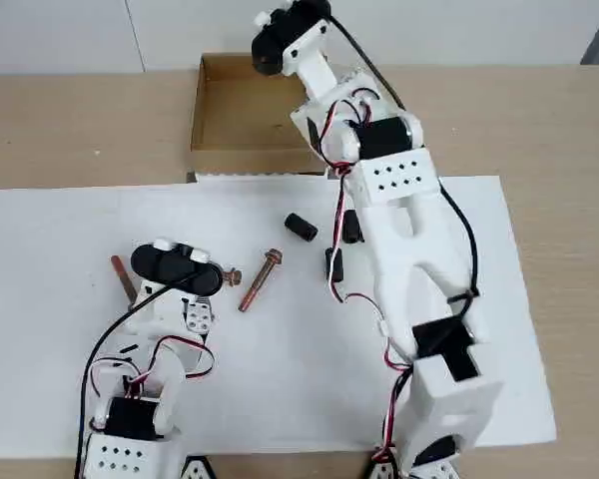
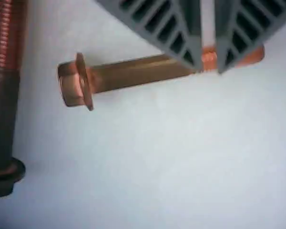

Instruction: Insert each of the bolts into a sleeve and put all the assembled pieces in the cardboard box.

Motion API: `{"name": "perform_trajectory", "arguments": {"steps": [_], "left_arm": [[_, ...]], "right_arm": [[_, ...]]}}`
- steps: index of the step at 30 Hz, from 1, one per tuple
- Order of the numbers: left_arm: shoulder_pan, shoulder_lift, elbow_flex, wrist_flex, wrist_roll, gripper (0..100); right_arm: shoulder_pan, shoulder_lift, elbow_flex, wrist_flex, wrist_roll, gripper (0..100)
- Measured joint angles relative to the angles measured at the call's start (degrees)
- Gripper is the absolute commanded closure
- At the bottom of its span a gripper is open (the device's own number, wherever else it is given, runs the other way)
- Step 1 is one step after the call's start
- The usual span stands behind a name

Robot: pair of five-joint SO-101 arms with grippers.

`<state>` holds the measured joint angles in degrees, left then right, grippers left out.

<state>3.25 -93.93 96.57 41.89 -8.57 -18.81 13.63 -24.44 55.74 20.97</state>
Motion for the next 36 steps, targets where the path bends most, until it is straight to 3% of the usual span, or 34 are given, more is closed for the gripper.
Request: {"name": "perform_trajectory", "arguments": {"steps": [11,18,29,36], "left_arm": [[0.0,0.0,0.0,0.0,0.0,99],[0.0,0.0,0.0,0.0,0.0,99],[0.0,0.0,0.0,0.0,0.0,99],[0.0,0.0,0.0,0.0,0.0,99]], "right_arm": [[1.6,-4.9,0.0,23.2,-14.9,99.1],[5.2,-4.9,0.0,34.3,-17.0,99.1],[6.1,8.1,-0.3,36.1,-19.2,98.8],[7.0,12.0,-0.3,35.1,-24.0,89.2]]}}
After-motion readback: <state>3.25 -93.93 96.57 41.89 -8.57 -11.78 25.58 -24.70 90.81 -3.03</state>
